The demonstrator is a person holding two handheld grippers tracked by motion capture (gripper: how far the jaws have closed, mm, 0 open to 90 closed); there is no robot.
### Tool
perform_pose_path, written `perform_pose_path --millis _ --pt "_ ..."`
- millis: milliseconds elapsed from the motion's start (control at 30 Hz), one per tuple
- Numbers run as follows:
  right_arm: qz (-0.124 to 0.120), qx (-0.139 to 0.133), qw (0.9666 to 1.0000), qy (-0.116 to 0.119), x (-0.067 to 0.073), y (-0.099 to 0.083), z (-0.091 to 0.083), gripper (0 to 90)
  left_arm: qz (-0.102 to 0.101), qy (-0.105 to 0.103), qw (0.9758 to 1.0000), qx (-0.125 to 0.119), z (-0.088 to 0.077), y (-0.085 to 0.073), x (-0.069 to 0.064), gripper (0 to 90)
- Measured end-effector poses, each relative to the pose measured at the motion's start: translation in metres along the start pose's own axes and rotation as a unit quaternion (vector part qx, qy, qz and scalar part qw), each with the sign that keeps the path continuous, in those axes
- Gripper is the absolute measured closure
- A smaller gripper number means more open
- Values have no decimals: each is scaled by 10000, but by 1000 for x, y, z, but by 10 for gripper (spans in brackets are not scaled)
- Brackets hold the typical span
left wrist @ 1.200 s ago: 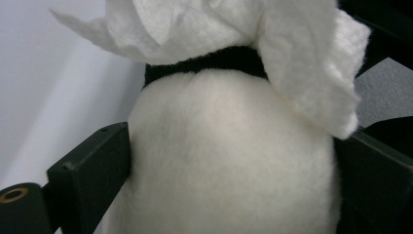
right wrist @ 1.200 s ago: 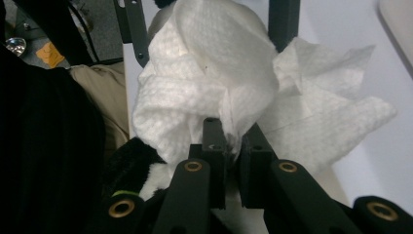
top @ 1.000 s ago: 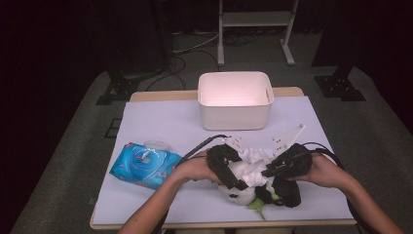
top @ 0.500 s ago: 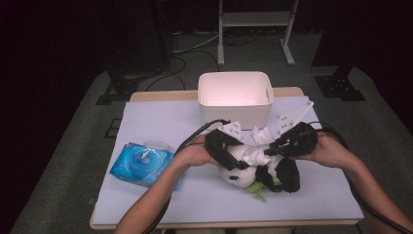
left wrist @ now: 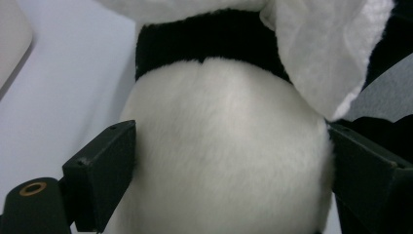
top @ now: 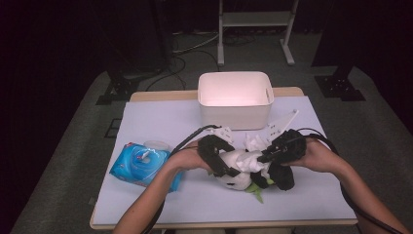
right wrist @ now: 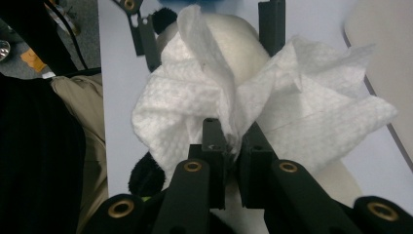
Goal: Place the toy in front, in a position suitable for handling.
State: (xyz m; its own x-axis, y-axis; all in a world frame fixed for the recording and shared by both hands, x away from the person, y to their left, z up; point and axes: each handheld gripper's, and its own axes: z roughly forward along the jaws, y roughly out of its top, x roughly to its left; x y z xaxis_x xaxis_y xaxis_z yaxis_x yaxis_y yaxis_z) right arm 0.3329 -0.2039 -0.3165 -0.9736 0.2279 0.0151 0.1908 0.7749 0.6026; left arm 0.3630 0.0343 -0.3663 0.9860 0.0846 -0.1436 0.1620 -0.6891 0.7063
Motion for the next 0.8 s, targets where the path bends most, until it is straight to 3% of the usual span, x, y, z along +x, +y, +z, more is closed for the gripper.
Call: perform_pose_path --millis 167,300,367,400,533,667,800 --pt "-134 128 9998 60 11 2 2 826 77 -39 10000 36 -3 -2 -7 116" --pt "-232 198 9995 67 18 4 3 824 265 8 9996 87 -2 -3 -14 200" --pt "-249 204 9995 71 19 5 3 823 314 30 9994 110 -1 -1 -16 204" --pt "-337 278 9990 32 21 11 6 823 430 53 9990 138 -1 -1 -17 203" --pt "-493 346 9982 -13 21 21 13 823 427 31 9990 113 0 -2 -18 201" --pt "-482 360 9982 86 16 26 24 823 409 42 9990 165 -1 -3 -19 202" --pt "-433 301 9985 173 13 25 23 822 376 15 9992 154 -1 -3 -19 203"
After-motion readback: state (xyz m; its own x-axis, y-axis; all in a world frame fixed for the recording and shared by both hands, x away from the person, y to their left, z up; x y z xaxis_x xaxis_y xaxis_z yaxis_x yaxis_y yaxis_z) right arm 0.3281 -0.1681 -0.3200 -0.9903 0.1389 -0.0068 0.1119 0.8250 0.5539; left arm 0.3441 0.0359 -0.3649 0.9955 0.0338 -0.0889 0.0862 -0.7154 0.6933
